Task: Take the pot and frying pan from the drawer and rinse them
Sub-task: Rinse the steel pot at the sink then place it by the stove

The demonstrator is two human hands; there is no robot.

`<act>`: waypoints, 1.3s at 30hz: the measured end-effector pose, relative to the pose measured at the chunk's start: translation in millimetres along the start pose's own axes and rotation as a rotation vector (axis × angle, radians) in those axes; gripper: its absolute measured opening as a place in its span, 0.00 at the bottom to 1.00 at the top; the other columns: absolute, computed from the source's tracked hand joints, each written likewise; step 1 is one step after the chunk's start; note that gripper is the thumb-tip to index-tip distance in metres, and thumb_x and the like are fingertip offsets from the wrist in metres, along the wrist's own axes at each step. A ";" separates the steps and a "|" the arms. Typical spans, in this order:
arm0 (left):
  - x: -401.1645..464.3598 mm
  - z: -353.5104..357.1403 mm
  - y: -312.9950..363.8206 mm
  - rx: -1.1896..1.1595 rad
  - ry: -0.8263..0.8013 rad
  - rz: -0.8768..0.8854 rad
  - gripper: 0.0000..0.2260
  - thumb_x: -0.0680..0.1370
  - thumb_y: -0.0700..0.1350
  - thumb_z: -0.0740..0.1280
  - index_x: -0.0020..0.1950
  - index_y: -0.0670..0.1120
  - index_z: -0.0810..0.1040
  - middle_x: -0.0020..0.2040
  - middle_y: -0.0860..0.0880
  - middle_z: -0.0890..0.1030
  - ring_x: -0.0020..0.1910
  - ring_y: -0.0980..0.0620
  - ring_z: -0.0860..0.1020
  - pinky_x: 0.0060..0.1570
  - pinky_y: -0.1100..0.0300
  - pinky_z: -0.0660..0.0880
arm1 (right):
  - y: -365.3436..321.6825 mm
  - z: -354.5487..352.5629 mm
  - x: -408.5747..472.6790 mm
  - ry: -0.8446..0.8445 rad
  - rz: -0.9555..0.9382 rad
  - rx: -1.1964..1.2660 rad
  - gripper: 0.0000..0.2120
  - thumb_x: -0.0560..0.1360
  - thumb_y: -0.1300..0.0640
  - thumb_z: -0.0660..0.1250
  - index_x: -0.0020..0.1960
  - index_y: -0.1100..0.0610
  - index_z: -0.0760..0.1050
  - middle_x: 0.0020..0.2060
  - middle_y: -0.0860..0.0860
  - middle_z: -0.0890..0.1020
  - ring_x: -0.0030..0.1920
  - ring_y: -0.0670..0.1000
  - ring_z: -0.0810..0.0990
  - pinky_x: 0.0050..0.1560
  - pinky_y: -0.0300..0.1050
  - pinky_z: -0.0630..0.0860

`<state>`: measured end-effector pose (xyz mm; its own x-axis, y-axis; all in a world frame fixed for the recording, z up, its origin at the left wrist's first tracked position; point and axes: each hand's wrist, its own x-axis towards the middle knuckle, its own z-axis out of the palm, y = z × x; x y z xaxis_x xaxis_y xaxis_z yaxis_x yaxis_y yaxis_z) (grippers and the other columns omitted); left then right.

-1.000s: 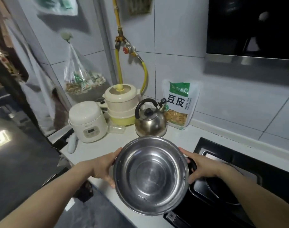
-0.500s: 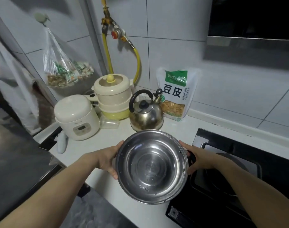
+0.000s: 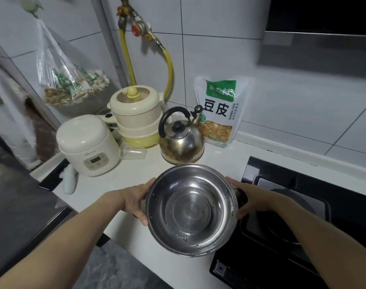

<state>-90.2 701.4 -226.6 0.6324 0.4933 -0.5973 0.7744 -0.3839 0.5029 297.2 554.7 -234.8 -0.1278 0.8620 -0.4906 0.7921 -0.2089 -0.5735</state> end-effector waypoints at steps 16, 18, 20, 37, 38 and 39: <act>-10.2 1.2 3.1 0.149 0.109 0.063 0.55 0.57 0.61 0.80 0.73 0.65 0.48 0.69 0.53 0.65 0.71 0.50 0.63 0.72 0.50 0.61 | -6.1 17.2 -24.9 0.160 0.051 -0.102 0.60 0.55 0.27 0.74 0.79 0.47 0.54 0.72 0.49 0.63 0.74 0.52 0.62 0.74 0.46 0.61; -18.0 3.4 10.9 0.095 0.154 0.136 0.50 0.59 0.65 0.78 0.68 0.71 0.46 0.68 0.57 0.64 0.72 0.56 0.61 0.72 0.59 0.58 | -10.4 21.7 -36.3 0.238 0.051 -0.103 0.66 0.51 0.20 0.64 0.79 0.53 0.53 0.76 0.50 0.61 0.75 0.50 0.60 0.75 0.44 0.58; -25.3 6.8 22.2 0.086 0.268 0.215 0.49 0.57 0.74 0.71 0.70 0.73 0.46 0.71 0.56 0.62 0.72 0.65 0.57 0.71 0.68 0.52 | -13.8 25.6 -50.0 0.347 0.048 -0.084 0.62 0.55 0.22 0.68 0.79 0.54 0.54 0.76 0.50 0.62 0.75 0.51 0.60 0.75 0.45 0.59; -10.3 77.2 173.4 0.470 0.645 0.461 0.48 0.68 0.78 0.53 0.78 0.50 0.52 0.78 0.52 0.51 0.77 0.50 0.48 0.75 0.49 0.51 | 61.3 73.2 -289.8 0.887 0.414 -0.250 0.51 0.71 0.37 0.70 0.80 0.56 0.46 0.79 0.51 0.50 0.79 0.52 0.50 0.78 0.48 0.53; -10.9 84.4 189.1 0.483 0.634 0.477 0.48 0.67 0.78 0.53 0.79 0.50 0.51 0.78 0.52 0.50 0.77 0.50 0.48 0.75 0.50 0.50 | 70.0 77.6 -309.9 0.908 0.440 -0.249 0.51 0.71 0.37 0.70 0.80 0.56 0.46 0.79 0.51 0.50 0.79 0.52 0.51 0.78 0.47 0.53; -11.4 92.3 206.0 0.496 0.626 0.498 0.49 0.67 0.78 0.53 0.79 0.49 0.49 0.78 0.52 0.49 0.78 0.50 0.47 0.75 0.51 0.48 | 77.7 81.9 -330.8 0.924 0.471 -0.247 0.51 0.70 0.37 0.70 0.80 0.57 0.46 0.79 0.52 0.51 0.79 0.52 0.51 0.78 0.47 0.53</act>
<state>63.9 544.6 -173.8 0.8793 0.4576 0.1322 0.4285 -0.8811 0.2000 352.2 215.5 -170.7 0.6432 0.7563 0.1195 0.7560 -0.6026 -0.2556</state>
